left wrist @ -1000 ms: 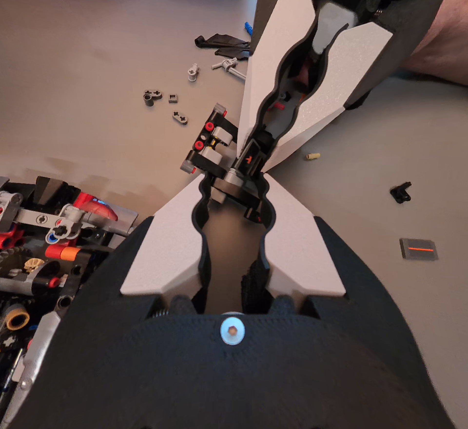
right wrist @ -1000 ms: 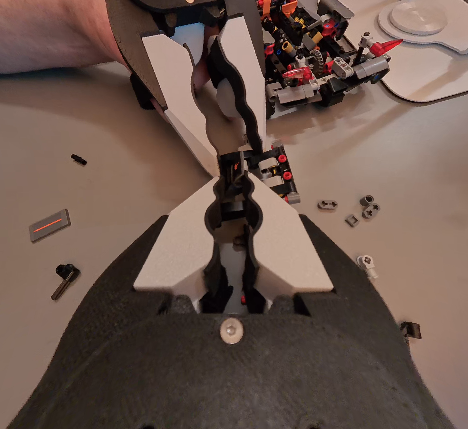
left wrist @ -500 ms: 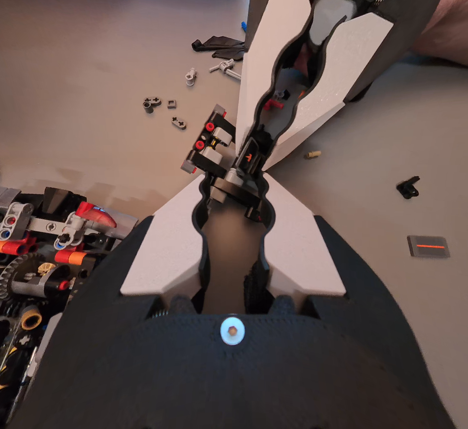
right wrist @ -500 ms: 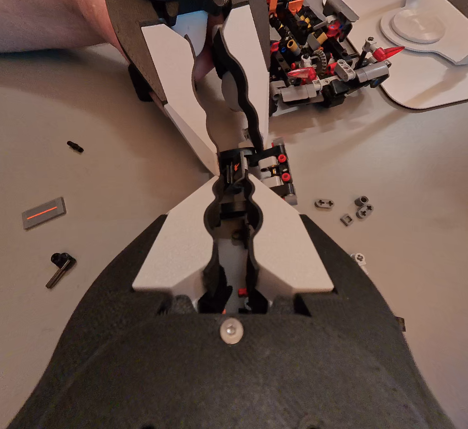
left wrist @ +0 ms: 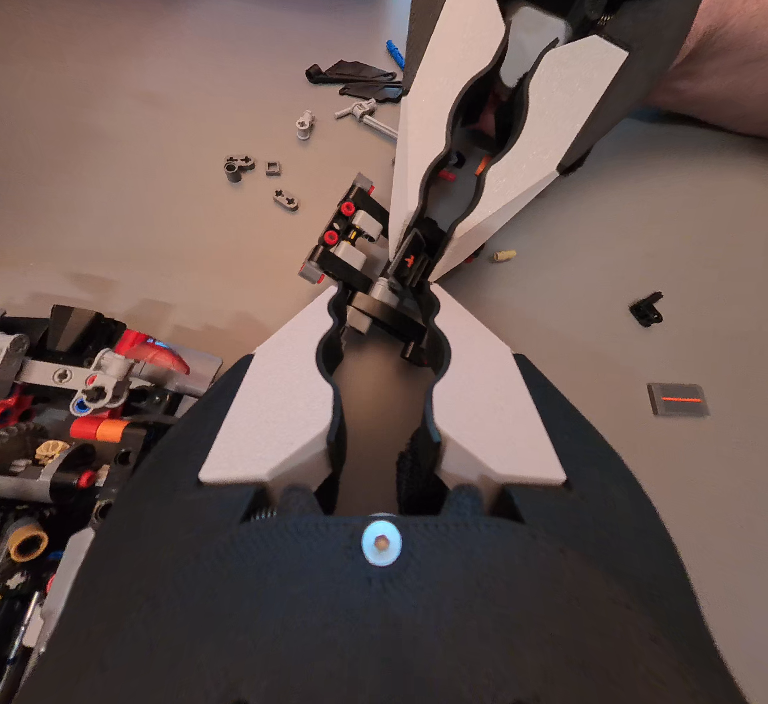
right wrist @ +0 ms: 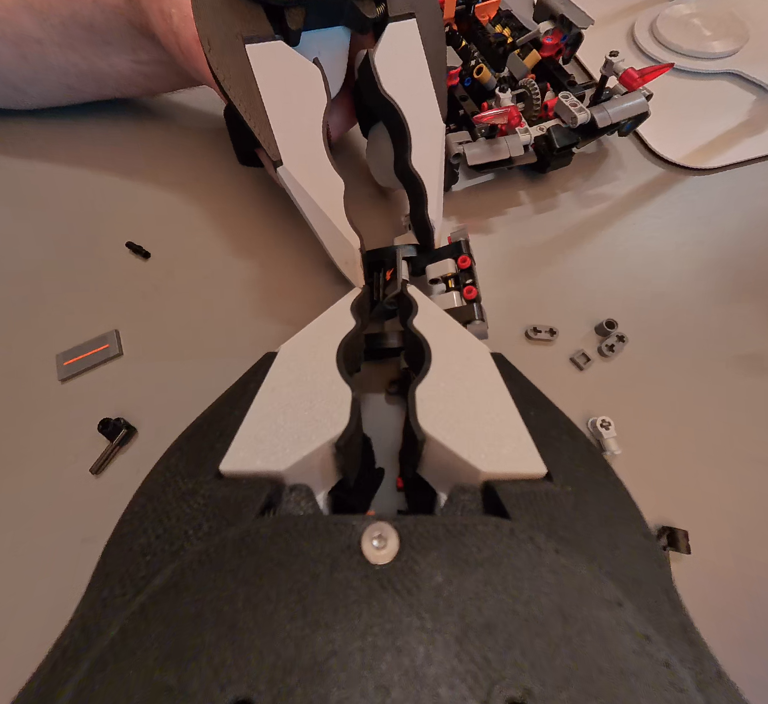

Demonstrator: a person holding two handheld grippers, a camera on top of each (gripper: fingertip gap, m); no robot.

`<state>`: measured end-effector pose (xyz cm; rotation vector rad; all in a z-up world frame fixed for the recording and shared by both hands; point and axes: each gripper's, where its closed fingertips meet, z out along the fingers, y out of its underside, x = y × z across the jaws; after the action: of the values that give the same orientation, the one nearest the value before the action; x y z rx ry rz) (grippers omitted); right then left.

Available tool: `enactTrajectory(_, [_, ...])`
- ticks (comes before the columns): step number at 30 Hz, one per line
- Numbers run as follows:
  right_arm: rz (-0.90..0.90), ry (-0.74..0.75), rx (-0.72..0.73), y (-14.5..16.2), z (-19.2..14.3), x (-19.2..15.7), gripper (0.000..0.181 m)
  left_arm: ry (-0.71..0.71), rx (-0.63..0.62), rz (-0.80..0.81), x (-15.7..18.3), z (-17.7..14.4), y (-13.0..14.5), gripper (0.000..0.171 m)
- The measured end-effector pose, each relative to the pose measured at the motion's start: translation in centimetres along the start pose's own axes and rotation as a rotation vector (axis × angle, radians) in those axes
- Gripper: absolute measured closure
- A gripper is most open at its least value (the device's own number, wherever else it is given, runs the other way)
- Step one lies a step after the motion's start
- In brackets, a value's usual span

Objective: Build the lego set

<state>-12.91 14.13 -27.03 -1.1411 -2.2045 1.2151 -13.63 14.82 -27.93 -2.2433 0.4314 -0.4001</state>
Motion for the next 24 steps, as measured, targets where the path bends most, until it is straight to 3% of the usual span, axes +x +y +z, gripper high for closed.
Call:
enactTrajectory(9, [0.065, -0.024, 0.005, -0.1, 0.0, 0.3, 0.169, 0.011, -0.003, -0.039, -0.2, 0.1, -0.1, 0.138])
enactTrajectory(11, [0.083, -0.050, 0.020, -0.3, -0.2, 0.2, 0.158, 0.013, 0.007, -0.047, -0.3, 0.1, 0.0, 0.137])
enactTrajectory(20, [0.110, -0.045, 0.105, -1.1, -3.4, 1.7, 0.162, 0.051, 0.043, -0.072, -0.3, -0.8, -0.2, 0.140])
enactTrajectory(24, [0.107, -0.039, 0.053, -0.1, -3.1, 1.9, 0.164, 0.028, 0.062, -0.085, -1.0, -1.3, -0.5, 0.139])
